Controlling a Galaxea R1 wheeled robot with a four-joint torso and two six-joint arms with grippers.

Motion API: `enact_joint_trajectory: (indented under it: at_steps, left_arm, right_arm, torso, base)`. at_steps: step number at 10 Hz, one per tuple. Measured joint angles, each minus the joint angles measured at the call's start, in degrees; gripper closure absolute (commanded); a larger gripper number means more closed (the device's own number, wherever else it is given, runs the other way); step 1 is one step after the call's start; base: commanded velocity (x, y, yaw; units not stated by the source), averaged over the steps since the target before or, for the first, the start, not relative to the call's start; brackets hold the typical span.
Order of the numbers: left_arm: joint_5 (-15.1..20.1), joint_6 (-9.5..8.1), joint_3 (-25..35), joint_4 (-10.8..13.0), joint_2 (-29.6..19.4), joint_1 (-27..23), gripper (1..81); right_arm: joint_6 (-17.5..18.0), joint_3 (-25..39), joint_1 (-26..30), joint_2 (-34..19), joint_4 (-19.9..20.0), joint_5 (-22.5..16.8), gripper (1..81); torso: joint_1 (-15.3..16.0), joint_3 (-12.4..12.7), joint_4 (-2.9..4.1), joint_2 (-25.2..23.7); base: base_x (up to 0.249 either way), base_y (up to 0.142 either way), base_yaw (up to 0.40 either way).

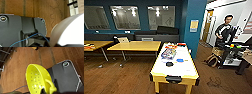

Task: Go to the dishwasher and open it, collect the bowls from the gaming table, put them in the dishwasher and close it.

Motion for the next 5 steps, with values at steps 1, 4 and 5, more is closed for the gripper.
enact_joint_trajectory:
  at_steps: [1,4,5]
  left_arm:
    - [0.0,-0.02,-0.5,0.0,0.1,0.0,81.1]
    - [0.0,0.0,-0.8,0.1,0.7,0.0,81.1]
    - [0.0,-0.02,-0.8,0.1,0.7,0.0,81.1]
  right_arm:
    - [0.0,-0.1,0.0,-0.1,0.0,-0.3,81.1]
    - [0.0,0.0,0.0,-0.2,-0.4,-0.7,81.1]
    - [0.0,0.4,0.0,-0.2,-0.6,-0.8,81.1]
  torso:
    - [0.0,0.0,0.0,0.0]
    - [0.0,0.0,0.0,0.0]
    - [0.0,0.0,0.0,0.0]
  base:
    - [-0.121,0.0,0.0]
    - [-0.12,0.0,0.0]
    - [-0.12,0.0,0.0]
